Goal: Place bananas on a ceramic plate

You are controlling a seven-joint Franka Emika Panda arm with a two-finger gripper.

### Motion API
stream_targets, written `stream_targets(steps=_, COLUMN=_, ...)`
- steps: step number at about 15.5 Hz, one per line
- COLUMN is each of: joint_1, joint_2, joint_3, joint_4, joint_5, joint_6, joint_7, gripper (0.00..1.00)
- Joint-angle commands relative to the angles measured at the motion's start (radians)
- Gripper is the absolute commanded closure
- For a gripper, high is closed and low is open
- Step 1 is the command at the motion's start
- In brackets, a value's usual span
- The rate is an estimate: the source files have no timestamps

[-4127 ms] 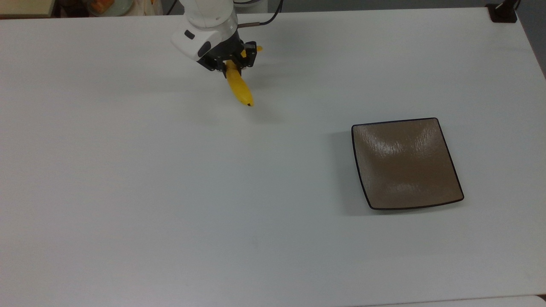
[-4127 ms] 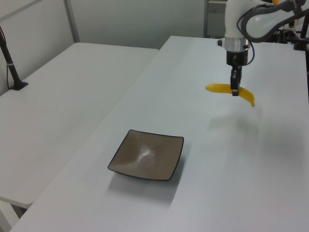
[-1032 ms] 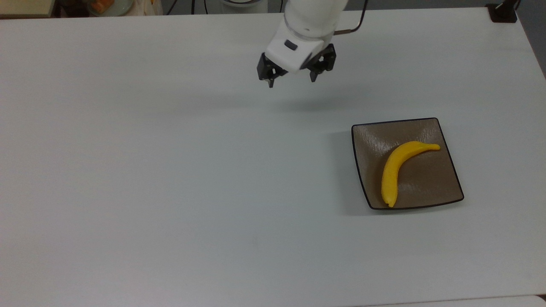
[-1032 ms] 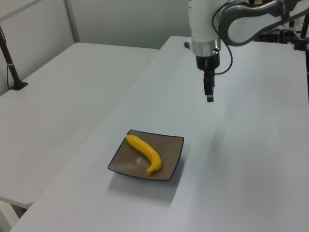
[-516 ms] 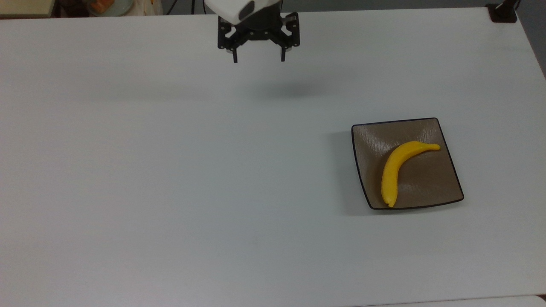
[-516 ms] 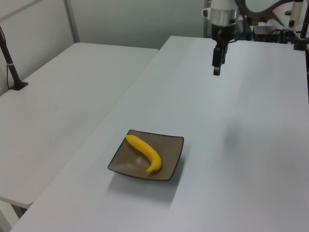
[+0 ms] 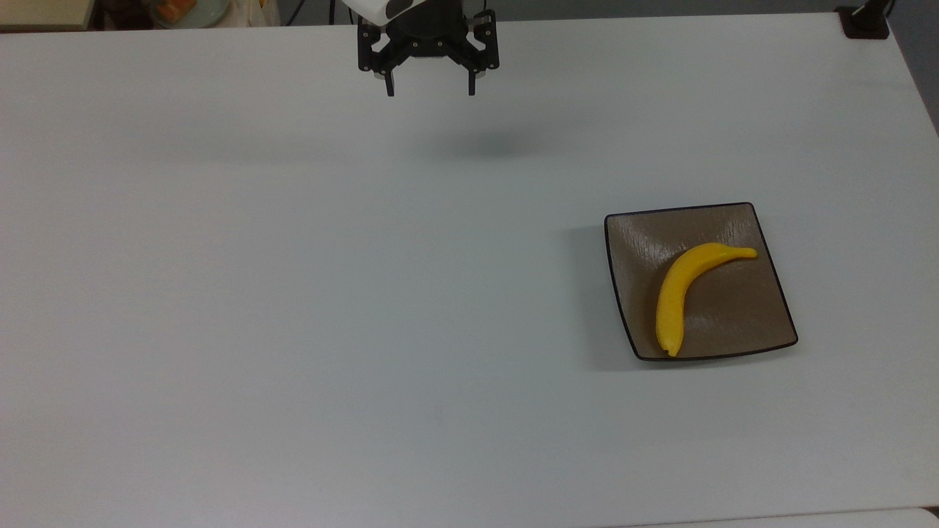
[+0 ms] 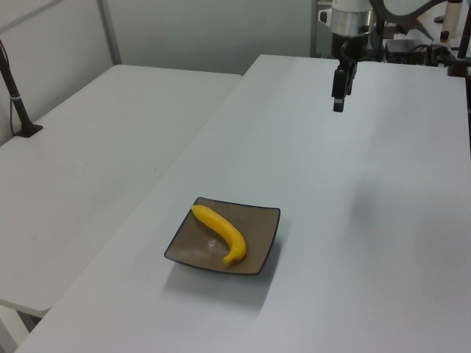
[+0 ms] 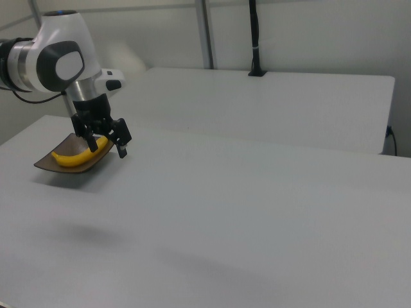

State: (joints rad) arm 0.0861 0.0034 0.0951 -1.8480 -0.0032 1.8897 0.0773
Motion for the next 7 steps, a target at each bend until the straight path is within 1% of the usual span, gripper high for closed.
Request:
stream_targets(steps=1, joint_1=0.001, joint_2=-0.031, joint_3=-0.005, joint_4=-0.037, joint_5=0.023, joint_6=0.023, joint_7=-0.019, gripper=0.00)
stream_targets(steps=5, joint_1=0.001, joint_2=-0.029, joint_3=-0.005, joint_4=-0.034, joint_5=0.023, joint_6=-0.009, joint_7=-0.027, gripper=0.00)
stream_targets(steps=7, joint_1=0.001, joint_2=-0.026, joint_3=-0.005, joint_4=-0.033, joint_5=0.037, joint_6=-0.009, joint_7=-0.028, gripper=0.00)
